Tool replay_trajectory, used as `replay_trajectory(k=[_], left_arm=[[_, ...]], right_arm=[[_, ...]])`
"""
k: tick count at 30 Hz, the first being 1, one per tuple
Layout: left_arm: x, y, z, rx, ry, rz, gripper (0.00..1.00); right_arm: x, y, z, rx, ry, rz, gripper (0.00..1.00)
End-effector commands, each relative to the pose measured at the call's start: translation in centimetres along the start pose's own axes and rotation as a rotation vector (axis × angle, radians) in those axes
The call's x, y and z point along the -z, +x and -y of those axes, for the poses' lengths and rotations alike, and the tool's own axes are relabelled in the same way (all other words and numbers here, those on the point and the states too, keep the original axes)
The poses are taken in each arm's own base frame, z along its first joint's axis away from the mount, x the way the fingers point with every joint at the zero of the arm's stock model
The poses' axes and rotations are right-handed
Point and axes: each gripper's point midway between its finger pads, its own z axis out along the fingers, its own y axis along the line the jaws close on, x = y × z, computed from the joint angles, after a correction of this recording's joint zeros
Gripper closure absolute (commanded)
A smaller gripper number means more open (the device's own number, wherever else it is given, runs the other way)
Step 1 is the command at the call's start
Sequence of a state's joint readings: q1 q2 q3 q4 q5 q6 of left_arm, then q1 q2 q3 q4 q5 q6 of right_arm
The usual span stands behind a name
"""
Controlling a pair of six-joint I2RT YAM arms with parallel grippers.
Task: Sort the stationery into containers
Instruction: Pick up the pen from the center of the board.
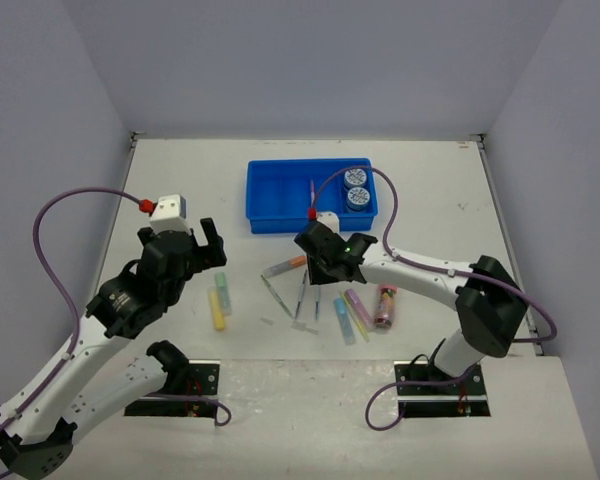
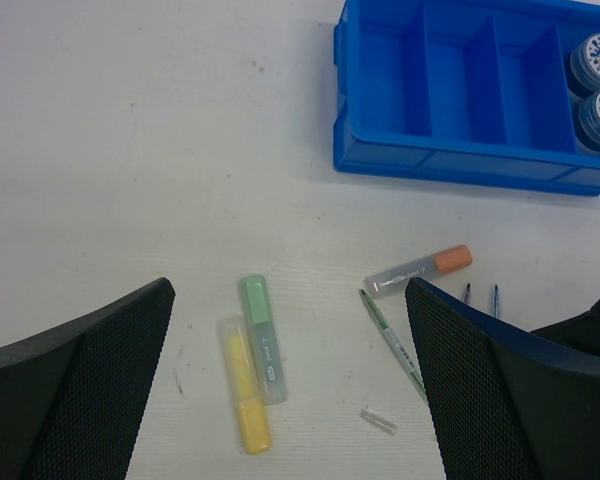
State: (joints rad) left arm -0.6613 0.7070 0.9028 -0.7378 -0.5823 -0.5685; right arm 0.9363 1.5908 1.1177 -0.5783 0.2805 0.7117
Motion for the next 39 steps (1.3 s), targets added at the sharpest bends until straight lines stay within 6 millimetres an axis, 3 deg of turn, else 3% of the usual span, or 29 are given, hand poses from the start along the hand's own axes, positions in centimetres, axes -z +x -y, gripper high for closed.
replay_trajectory(k=[1, 6, 16, 21, 26, 29, 33, 36, 39], left_arm=[[-0.3, -0.1, -0.3, 0.024, -0.032, 0.004, 0.0], [-0.5, 0.2, -0.1, 0.01, -0.027, -0.009, 0.0], [-0.5, 0.1, 0.1, 0.008, -0.012, -0.008, 0.0], [-0.4, 0.1, 0.1, 0.021, -0.016, -0.011, 0.0], [-0.5, 2.1, 0.3, 0.129, -0.045, -0.095, 0.0], [-0.8, 4.9, 0.5, 0.27, -0.102, -0.199, 0.0], [-1.4, 8.9, 2.1, 0.389, -0.102, -0.351, 0.0], [-1.3, 13.4, 3.5, 0.485, -0.097, -0.453, 0.0], [-0.7, 16.6, 4.5, 0.506, -0.132, -0.496, 0.0]], right_arm=[[-1.8, -0.3, 0.0, -0.089, 0.074, 0.028, 0.7], [-3.5, 1.1, -0.5, -0.083, 0.065, -0.021, 0.71], [-5.8, 4.3, 0.7, -0.09, 0.103, -0.092, 0.76], [-6.7, 4.8, 1.2, -0.11, 0.133, -0.095, 0.82], [-6.9, 4.6, 1.5, -0.118, 0.162, -0.085, 1.0], [-4.8, 2.4, 1.8, -0.117, 0.177, -0.024, 1.0], [-1.0, -1.8, 3.0, -0.113, 0.196, 0.104, 1.0], [1.3, -4.7, 4.7, -0.147, 0.182, 0.174, 1.0], [2.7, -6.9, 6.9, -0.18, 0.197, 0.224, 1.0]])
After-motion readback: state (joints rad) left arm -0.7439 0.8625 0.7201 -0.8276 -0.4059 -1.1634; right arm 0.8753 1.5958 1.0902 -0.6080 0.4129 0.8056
